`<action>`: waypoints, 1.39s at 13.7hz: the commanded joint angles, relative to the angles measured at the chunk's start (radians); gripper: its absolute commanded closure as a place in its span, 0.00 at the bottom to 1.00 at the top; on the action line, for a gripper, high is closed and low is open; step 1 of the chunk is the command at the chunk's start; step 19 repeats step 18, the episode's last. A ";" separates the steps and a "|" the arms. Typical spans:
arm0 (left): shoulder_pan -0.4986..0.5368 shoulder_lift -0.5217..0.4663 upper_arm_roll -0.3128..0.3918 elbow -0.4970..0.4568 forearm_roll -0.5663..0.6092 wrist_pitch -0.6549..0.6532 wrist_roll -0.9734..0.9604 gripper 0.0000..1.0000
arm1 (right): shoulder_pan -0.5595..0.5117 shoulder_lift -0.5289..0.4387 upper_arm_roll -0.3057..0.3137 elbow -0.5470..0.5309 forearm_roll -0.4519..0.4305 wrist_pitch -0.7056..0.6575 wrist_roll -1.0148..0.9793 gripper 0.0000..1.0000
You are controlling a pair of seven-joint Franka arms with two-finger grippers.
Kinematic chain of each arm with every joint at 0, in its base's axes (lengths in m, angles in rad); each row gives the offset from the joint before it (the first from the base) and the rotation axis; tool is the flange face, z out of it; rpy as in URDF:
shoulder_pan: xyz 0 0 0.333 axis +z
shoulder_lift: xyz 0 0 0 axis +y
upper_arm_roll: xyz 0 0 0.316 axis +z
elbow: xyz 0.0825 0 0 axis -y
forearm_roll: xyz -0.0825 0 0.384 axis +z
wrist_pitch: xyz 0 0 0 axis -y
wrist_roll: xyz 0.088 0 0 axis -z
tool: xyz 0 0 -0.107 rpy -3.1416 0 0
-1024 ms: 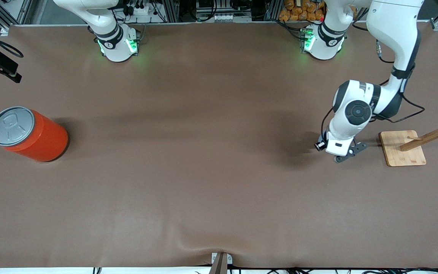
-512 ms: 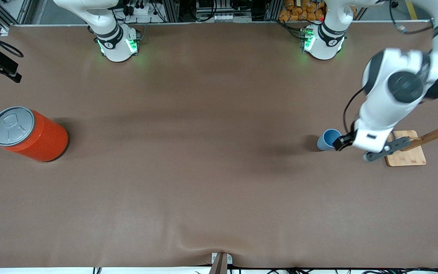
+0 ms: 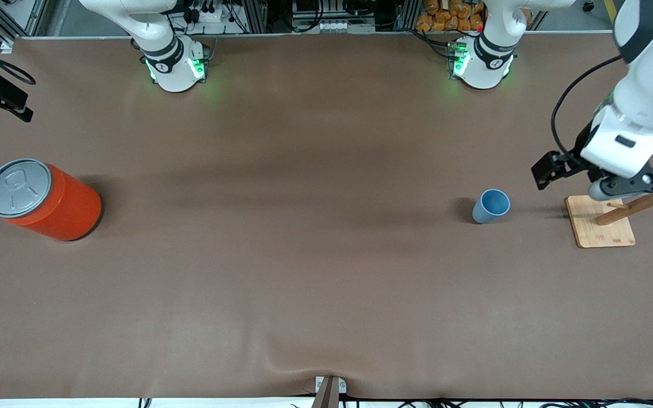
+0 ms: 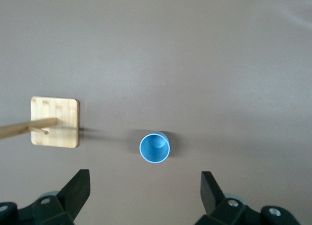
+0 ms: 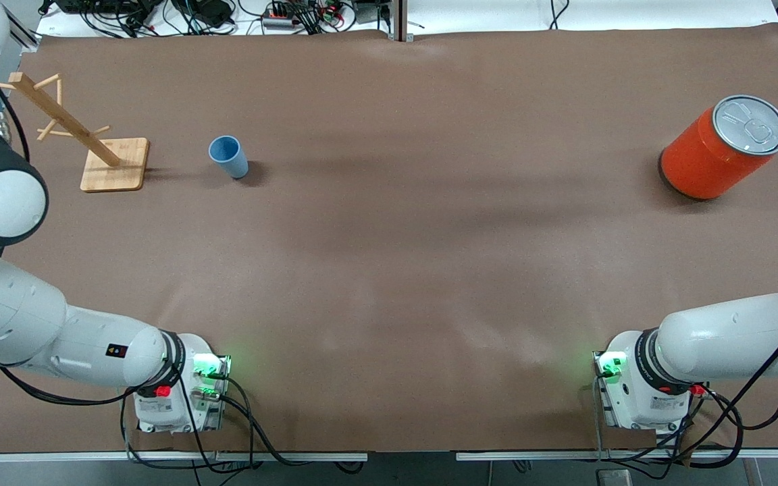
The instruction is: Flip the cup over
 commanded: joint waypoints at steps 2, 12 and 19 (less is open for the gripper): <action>0.031 -0.056 0.026 0.014 -0.028 -0.057 0.155 0.00 | -0.007 0.006 0.008 0.021 0.002 -0.016 0.010 0.00; 0.133 -0.272 -0.003 -0.250 -0.126 -0.044 0.230 0.00 | -0.007 0.007 0.008 0.021 0.003 -0.016 0.010 0.00; 0.163 -0.272 -0.078 -0.207 -0.025 -0.111 0.213 0.00 | -0.007 0.007 0.008 0.021 0.003 -0.016 0.010 0.00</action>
